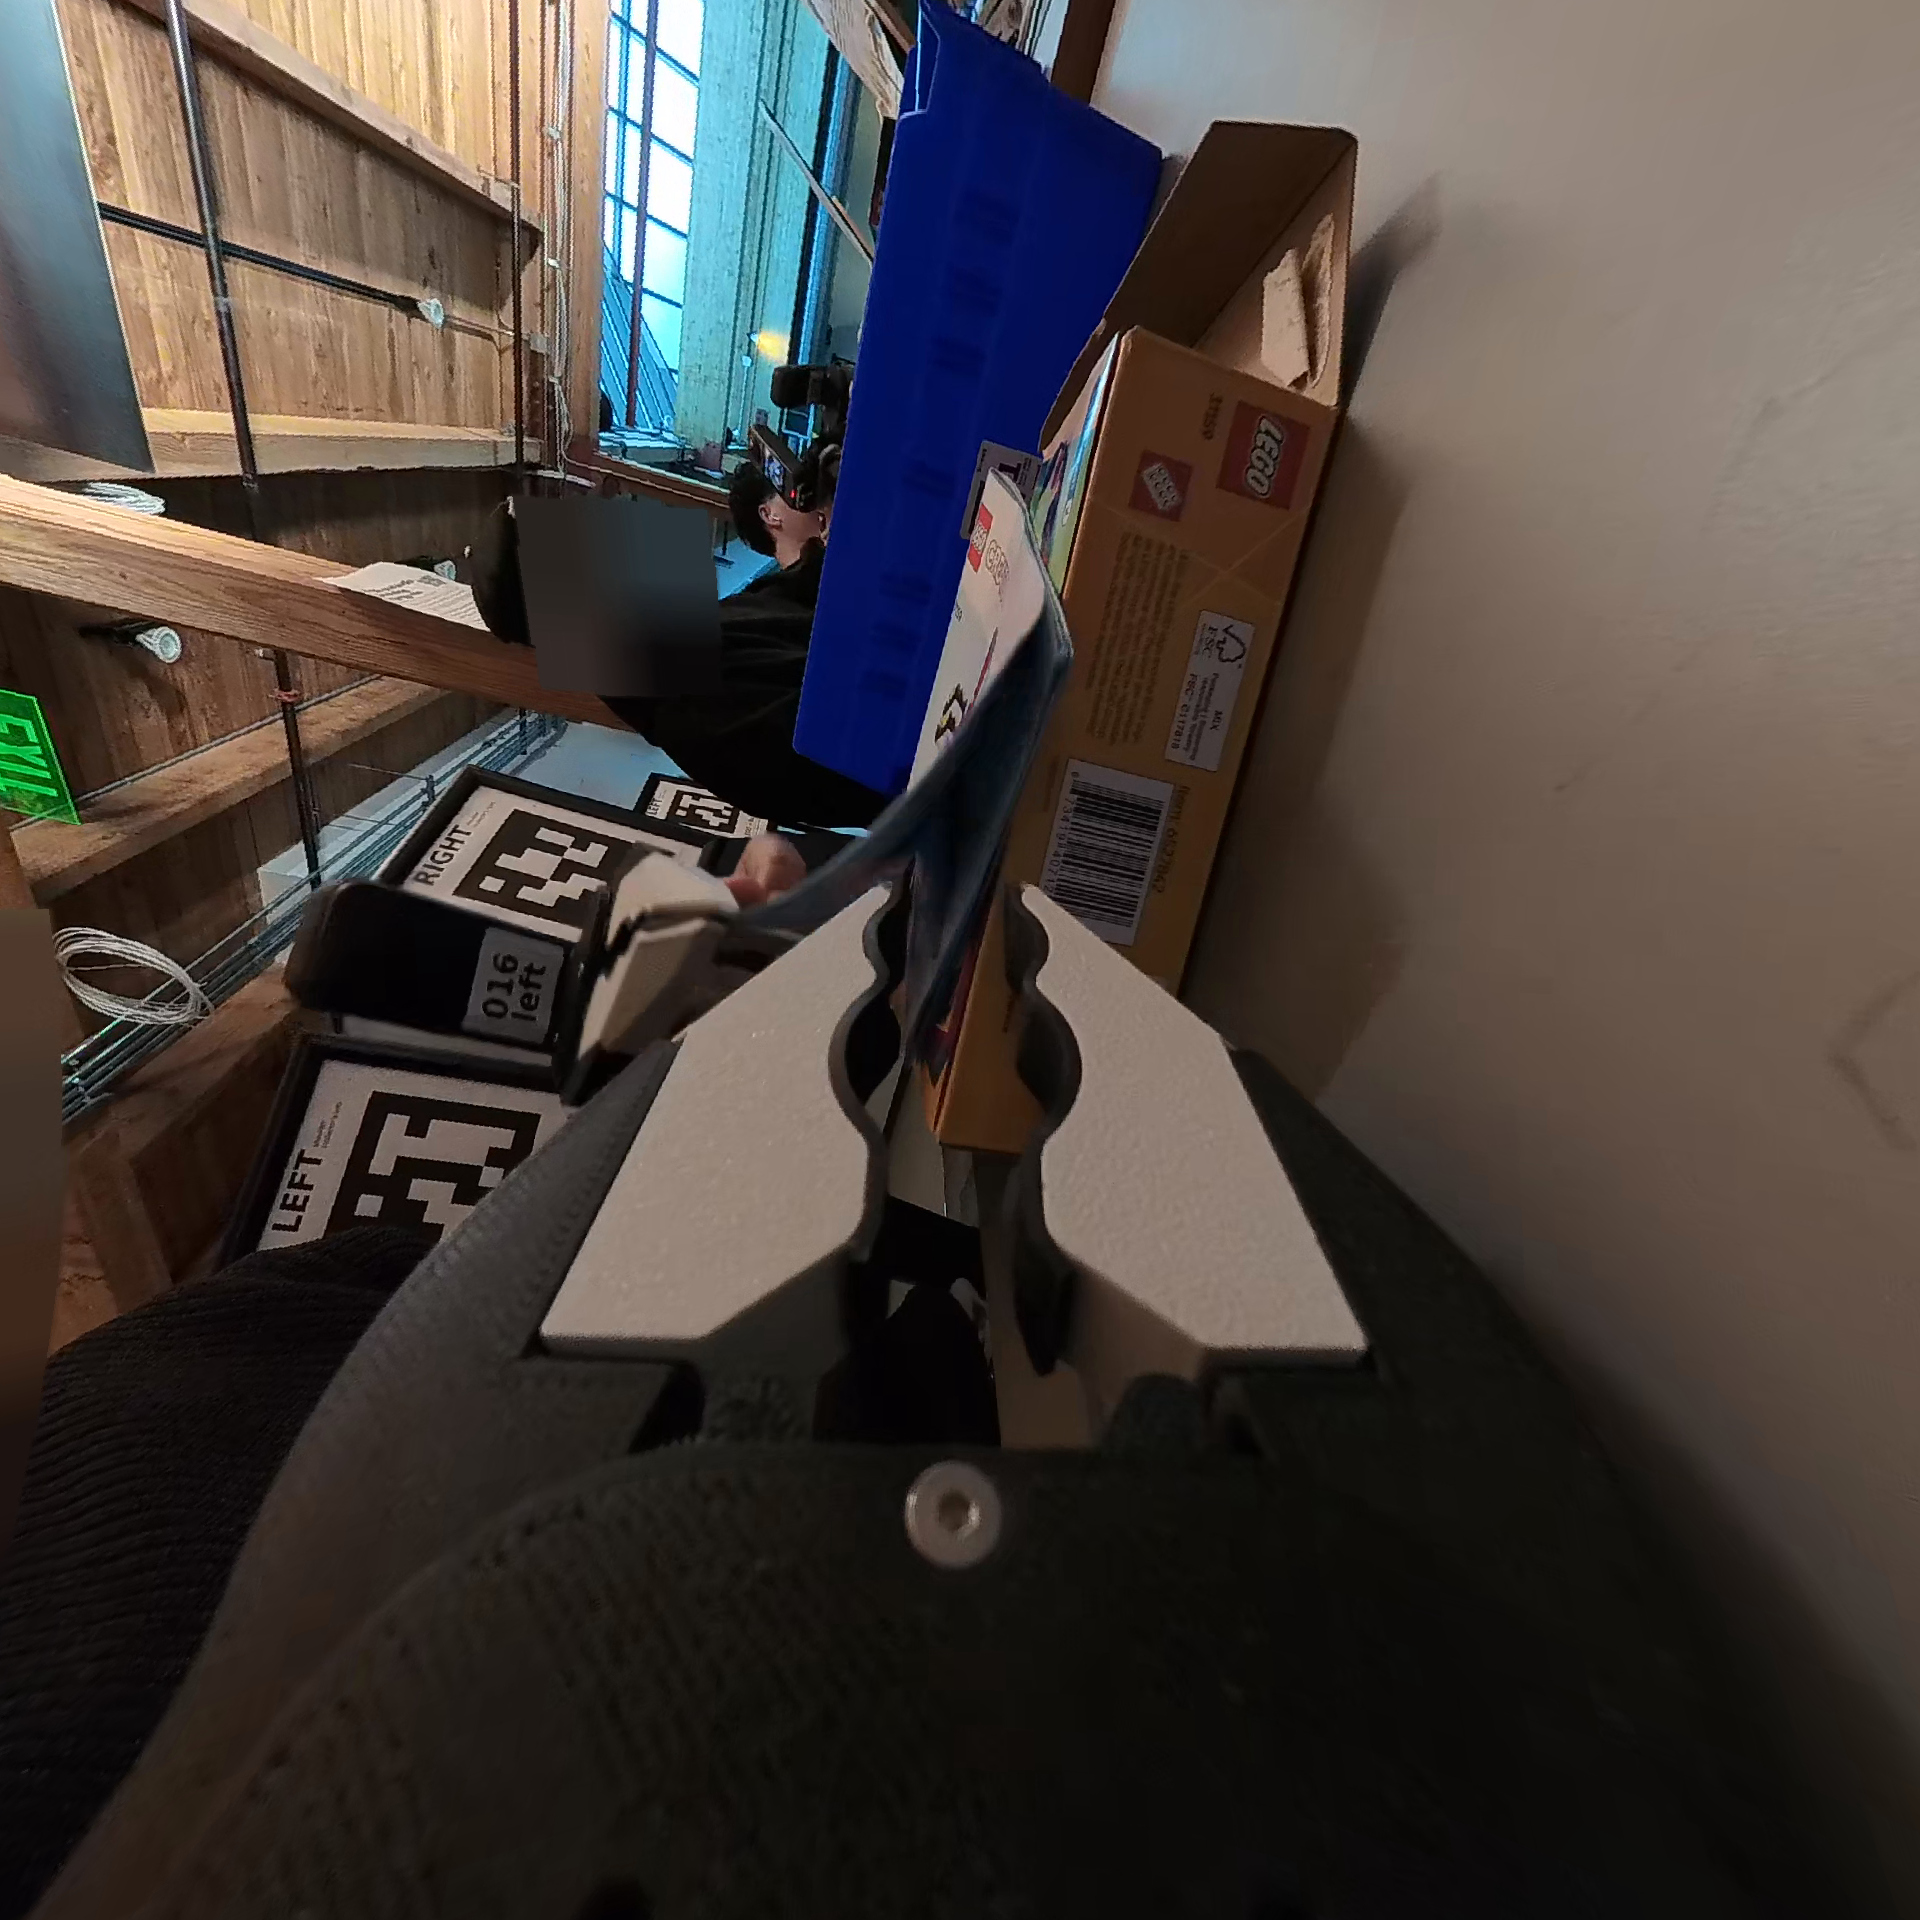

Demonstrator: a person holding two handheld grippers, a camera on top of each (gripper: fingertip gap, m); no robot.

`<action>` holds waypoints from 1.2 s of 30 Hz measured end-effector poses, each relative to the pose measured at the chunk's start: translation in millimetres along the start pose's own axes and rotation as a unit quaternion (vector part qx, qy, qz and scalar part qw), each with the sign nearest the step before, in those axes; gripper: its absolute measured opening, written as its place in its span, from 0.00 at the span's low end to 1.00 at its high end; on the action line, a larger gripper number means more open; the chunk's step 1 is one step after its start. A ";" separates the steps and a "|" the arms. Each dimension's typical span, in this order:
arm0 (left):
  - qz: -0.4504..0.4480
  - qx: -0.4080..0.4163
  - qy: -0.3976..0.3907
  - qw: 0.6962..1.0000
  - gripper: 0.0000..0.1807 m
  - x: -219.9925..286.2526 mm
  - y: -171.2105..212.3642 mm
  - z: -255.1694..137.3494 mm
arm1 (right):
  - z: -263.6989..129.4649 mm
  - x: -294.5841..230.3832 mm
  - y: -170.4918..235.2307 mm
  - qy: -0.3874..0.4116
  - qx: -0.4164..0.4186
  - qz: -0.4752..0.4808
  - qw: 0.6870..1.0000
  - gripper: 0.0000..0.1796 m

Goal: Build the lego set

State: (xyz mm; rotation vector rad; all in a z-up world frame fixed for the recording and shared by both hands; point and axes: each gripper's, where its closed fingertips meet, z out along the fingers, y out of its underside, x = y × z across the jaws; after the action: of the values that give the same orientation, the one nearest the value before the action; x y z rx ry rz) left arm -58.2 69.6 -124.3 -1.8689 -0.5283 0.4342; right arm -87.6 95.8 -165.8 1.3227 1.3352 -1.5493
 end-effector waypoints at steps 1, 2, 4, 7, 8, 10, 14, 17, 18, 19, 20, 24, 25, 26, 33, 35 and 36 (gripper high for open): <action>-0.017 0.016 -0.005 1.000 0.00 -5.0 -5.2 -2.9 | 0.0 0.0 0.0 0.000 0.000 0.000 1.000 0.09; -0.036 0.032 -0.010 0.999 0.00 -10.6 -10.3 -6.2 | 0.0 0.0 0.0 0.000 0.000 0.000 1.000 0.09; -0.080 0.064 -0.015 0.995 0.00 -21.8 -19.0 -13.3 | 0.1 0.2 0.1 0.000 0.000 0.000 1.000 0.09; -0.152 0.112 -0.006 0.982 0.00 -35.1 -29.7 -23.6 | 0.5 0.4 0.4 0.001 -0.001 0.000 1.000 0.10; -0.173 0.124 -0.002 0.977 0.00 -38.6 -32.0 -26.4 | 0.8 0.4 0.0 0.001 -0.001 -0.001 1.000 0.10; -0.206 0.140 0.011 0.968 0.00 -42.6 -34.4 -29.5 | 2.3 0.1 -3.8 0.002 0.003 -0.011 1.000 0.11; -0.242 0.162 0.038 0.956 0.00 -41.5 -39.6 -30.4 | 9.0 1.7 -10.9 0.015 0.006 -0.049 0.999 0.15; -0.242 0.178 0.050 0.953 0.00 -38.9 -44.7 -33.0 | 12.4 2.6 -10.6 0.025 0.008 -0.061 0.998 0.15; -0.244 0.184 0.055 0.951 0.00 -38.2 -46.8 -34.4 | 12.8 2.9 -11.1 0.027 0.010 -0.061 0.998 0.11; -0.249 0.190 0.060 0.948 0.00 -38.3 -48.3 -35.4 | 12.7 2.9 -11.8 0.027 0.011 -0.060 0.998 0.06; -0.257 0.194 0.063 0.945 0.00 -39.0 -49.1 -36.2 | 12.1 2.0 -12.6 0.023 0.013 -0.059 0.998 0.02; -0.288 0.217 0.065 0.930 0.00 -47.0 -52.1 -42.2 | 8.6 0.7 -14.5 0.019 0.017 -0.059 0.998 0.00; -0.291 0.224 0.060 0.928 0.00 -50.4 -52.9 -44.7 | 7.5 0.8 -14.9 0.022 0.018 -0.063 0.998 0.00; -0.294 0.230 0.053 0.926 0.00 -54.4 -53.4 -47.2 | 6.2 0.6 -15.6 0.024 0.018 -0.067 0.997 0.00; -0.303 0.229 -0.057 0.923 0.00 -94.5 -37.7 -60.2 | -17.1 -2.1 -25.4 0.010 0.024 -0.049 0.998 0.00; -0.314 0.227 -0.077 0.919 0.00 -104.9 -32.2 -64.3 | -25.7 -1.2 -28.7 0.013 0.027 -0.045 0.999 0.00; -0.319 0.227 -0.085 0.916 0.00 -109.8 -29.8 -66.3 | -29.6 -0.7 -30.1 0.016 0.028 -0.046 0.998 0.00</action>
State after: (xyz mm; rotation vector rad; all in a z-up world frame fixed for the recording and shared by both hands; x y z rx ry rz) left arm -119.1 -33.0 -68.7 -1.1309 -1.0185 0.2466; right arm -108.2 131.3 -155.8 1.3435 1.3986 -1.6444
